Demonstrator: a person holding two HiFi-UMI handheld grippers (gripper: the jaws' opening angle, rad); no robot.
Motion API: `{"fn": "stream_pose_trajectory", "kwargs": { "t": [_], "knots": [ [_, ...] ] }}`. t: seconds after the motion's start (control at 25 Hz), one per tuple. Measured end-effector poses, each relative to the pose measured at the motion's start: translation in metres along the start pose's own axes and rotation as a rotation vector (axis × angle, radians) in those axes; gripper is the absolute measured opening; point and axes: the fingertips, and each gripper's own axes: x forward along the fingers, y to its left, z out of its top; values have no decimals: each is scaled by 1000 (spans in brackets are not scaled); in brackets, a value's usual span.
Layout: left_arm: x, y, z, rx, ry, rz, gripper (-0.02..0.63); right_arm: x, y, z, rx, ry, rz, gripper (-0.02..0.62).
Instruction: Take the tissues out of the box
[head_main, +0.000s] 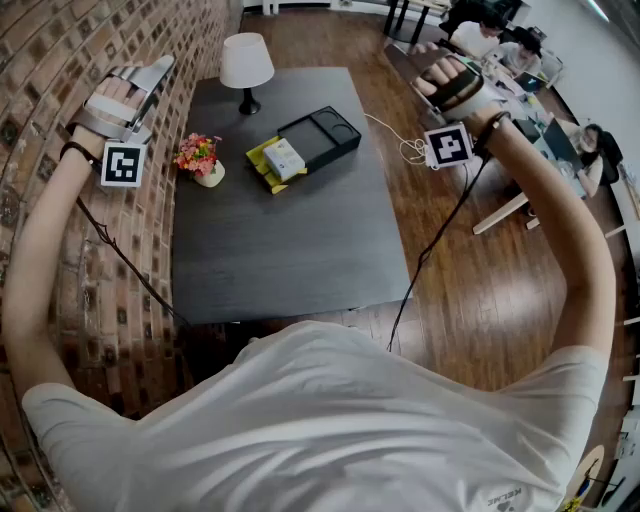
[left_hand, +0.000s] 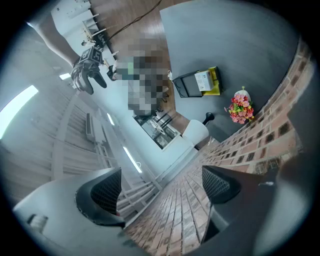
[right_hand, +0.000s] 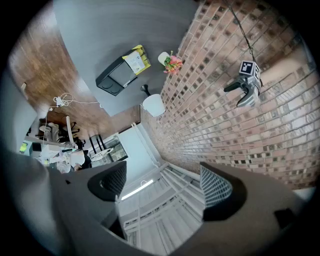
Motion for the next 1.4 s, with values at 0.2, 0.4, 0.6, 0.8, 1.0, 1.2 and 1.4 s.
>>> {"fn": "stream_pose_trajectory", "kwargs": {
  "t": [0.2, 0.4, 0.6, 0.8, 1.0, 1.2, 1.4],
  "knots": [
    [0, -23, -1, -40, -4, -72, 488, 10, 6, 6, 7, -11, 0, 454],
    [0, -62, 12, -106, -36, -220, 488, 19, 14, 24, 39, -41, 0, 454],
    [4, -74, 32, -220, -81, -247, 488, 26, 27, 39, 62, -67, 22, 454],
    [6, -89, 56, -340, -117, -298, 457, 38, 45, 57, 103, -98, 48, 454],
    [4, -108, 84, -426, -183, -373, 472, 43, 53, 81, 112, -142, 45, 454],
    [-1, -129, 123, -530, -265, -467, 471, 47, 55, 96, 362, -153, 89, 454],
    [1, -150, 151, -633, -309, -544, 472, 51, 58, 117, 536, -149, 150, 454]
  ]
}}
